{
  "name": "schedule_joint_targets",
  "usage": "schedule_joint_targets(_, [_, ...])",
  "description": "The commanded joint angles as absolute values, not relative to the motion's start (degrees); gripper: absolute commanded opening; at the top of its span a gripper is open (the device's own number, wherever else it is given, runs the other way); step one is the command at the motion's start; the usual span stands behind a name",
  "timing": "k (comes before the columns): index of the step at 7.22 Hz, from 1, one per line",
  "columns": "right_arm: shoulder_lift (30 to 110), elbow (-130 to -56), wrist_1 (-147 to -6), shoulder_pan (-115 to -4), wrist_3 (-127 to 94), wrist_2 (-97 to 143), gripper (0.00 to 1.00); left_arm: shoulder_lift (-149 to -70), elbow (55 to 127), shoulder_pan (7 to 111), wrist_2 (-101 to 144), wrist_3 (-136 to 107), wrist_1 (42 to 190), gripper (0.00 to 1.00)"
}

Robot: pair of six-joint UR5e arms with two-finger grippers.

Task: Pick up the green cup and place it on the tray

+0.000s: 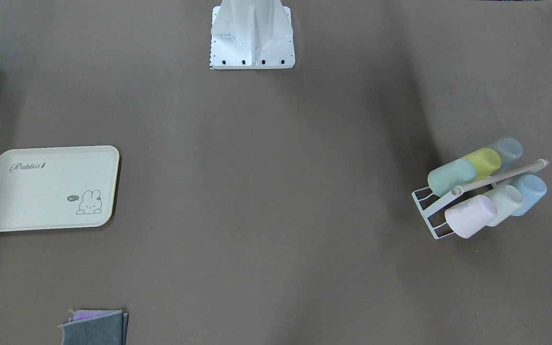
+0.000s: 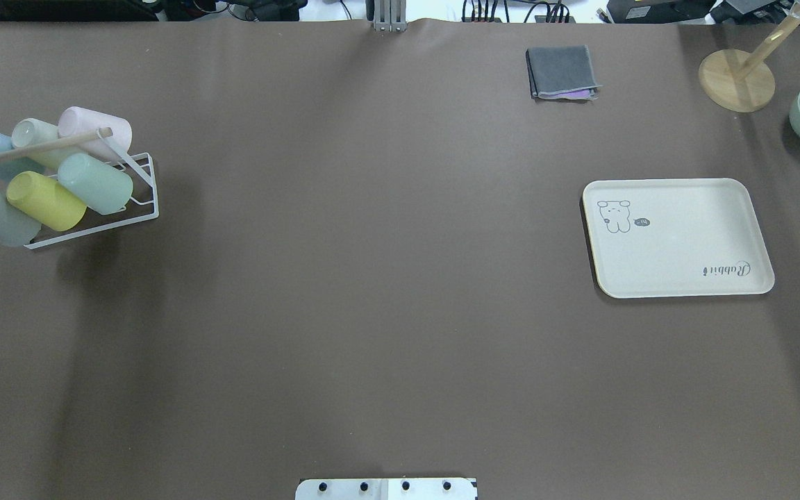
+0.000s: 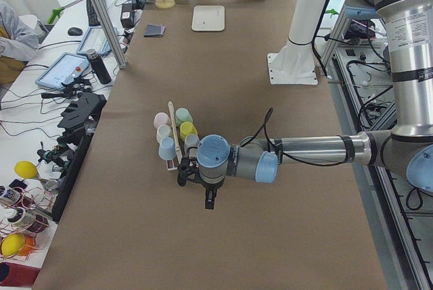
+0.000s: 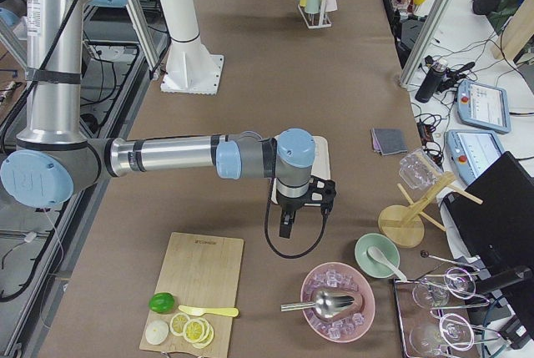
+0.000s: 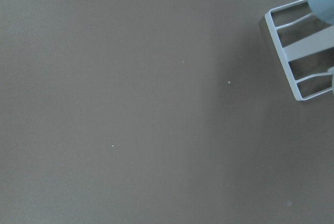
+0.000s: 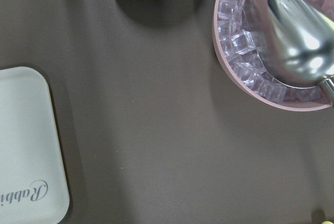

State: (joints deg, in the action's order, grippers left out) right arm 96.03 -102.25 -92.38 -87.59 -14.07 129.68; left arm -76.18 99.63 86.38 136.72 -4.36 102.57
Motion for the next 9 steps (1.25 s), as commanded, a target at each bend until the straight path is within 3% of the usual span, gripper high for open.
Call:
schedule_joint_targets(1, [95.46, -102.04, -92.46, -87.63, -14.15, 129.73, 1.0, -76.2, 103.42, 85.52, 128.91, -4.13, 96.13, 0.98])
schedule_joint_targets(6, [95.27, -101.42, -92.2, -87.63, -14.24, 131.39, 1.0, -80.95, 106.94, 84.11, 124.01, -4.31, 94.58, 0.98])
schedule_joint_targets(9, [95.45, -100.55, -92.2, -87.63, -14.59, 131.84, 1.0, -86.8, 110.38, 80.26, 123.23, -4.22, 76.72, 0.98])
